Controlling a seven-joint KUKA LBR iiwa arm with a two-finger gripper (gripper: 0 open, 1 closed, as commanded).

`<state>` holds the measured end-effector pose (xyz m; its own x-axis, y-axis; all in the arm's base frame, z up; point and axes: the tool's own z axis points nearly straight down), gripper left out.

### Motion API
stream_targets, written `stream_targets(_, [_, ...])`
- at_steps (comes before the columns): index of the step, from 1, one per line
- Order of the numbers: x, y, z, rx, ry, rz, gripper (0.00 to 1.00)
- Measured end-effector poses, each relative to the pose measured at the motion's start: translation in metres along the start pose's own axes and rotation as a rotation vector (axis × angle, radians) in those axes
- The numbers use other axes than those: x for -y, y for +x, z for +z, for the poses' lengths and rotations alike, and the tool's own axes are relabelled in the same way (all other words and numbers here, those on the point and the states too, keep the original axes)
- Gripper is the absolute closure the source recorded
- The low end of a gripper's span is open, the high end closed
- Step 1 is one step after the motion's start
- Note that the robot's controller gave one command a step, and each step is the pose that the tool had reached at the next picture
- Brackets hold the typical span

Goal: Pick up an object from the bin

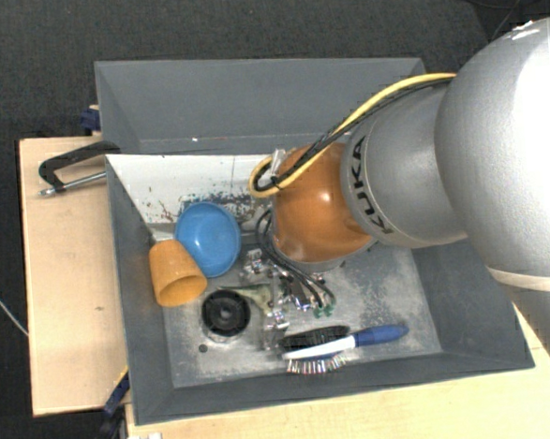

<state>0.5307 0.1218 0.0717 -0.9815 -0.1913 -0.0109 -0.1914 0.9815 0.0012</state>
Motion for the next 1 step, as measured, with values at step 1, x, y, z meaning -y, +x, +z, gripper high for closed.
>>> stream_targets(1, [-0.0658, -0.0210, -0.0008, -0.010, 0.013, -0.104, 0.00])
